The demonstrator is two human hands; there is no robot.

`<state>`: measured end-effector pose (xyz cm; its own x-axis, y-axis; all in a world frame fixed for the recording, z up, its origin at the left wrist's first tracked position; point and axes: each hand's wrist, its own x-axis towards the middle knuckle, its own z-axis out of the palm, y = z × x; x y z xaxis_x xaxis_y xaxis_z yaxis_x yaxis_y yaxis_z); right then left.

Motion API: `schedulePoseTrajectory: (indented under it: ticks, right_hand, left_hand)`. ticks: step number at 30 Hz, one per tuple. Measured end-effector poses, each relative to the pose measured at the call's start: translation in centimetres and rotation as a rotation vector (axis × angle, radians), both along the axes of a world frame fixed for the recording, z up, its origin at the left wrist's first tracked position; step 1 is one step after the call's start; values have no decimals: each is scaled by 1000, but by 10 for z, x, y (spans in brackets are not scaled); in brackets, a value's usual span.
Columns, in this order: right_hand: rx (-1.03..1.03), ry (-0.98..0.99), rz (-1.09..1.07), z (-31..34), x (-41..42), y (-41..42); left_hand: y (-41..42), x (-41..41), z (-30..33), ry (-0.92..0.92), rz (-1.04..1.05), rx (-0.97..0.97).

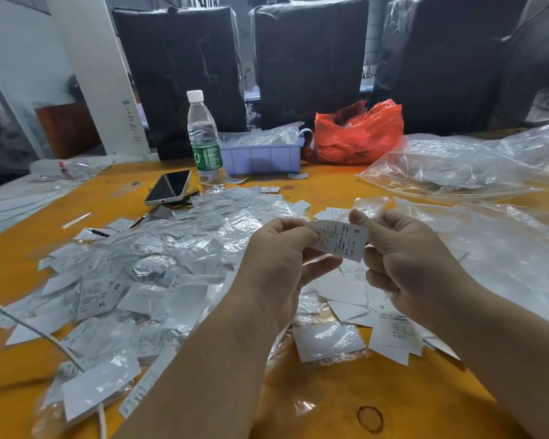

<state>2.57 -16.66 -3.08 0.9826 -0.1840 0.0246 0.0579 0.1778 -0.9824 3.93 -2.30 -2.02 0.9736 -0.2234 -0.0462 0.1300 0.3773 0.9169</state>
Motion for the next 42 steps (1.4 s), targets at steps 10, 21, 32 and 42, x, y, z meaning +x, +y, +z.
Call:
schedulePoseTrajectory:
  ticks: [10, 21, 32, 42]
  right_hand:
    - [-29, -42, -90, 6, -4, -3]
    - [-38, -92, -70, 4, -5, -1]
    - [-10, -62, -45, -1, -3, 2]
    - [-21, -32, -51, -4, -2, 0]
  left_hand:
    - [3, 2, -3, -73, 182, 149]
    - [3, 2, -2, -79, 295, 104]
    - [-2, 1, -3, -17, 235, -33]
    - [-3, -1, -4, 158, 27, -139]
